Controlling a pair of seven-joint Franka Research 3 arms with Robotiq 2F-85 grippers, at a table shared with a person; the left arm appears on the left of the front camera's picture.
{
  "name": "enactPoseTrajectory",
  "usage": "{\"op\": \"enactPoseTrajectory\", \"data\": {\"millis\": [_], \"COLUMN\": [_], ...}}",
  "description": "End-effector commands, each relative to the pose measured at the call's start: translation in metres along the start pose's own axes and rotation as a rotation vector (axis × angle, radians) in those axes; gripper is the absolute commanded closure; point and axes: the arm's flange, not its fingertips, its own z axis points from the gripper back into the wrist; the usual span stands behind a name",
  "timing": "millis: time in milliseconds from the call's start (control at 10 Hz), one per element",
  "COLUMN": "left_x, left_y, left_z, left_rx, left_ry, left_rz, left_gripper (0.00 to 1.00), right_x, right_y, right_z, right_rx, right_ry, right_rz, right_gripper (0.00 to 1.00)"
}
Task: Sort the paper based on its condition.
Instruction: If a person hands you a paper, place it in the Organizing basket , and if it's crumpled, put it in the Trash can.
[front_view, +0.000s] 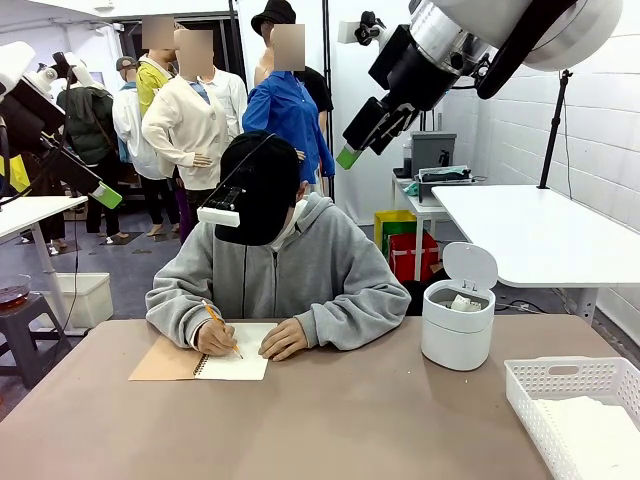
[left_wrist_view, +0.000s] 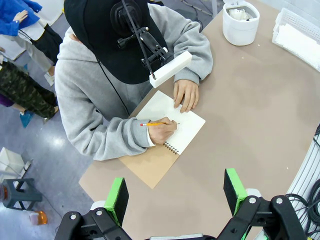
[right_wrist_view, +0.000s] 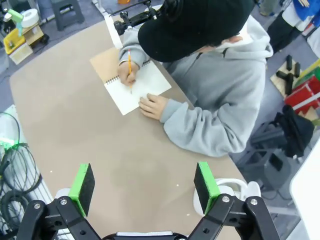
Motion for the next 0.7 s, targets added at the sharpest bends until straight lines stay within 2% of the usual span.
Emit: {"op": "enactPoseTrajectory", "data": {"millis": [0, 600], "left_x": [-0.0003, -0.0003], "left_y": [0.0005, 0.0005], "left_z": [-0.0006, -0.0006], "left_rx": [0.005, 0.005], "left_ry": [-0.009, -0.009], "left_rz": [0.001, 0.001], "left_gripper": [0.00, 0.00], "right_x": [0.0079, 0.0081], "right_y": [0.0015, 0.0031], "right_z": [0.0004, 0.0003], "right_rx": [0.018, 0.015], "right_ry": [-0.004, -0.018], "right_rz": [-0.019, -0.027], "right_gripper": [0.00, 0.00]}}
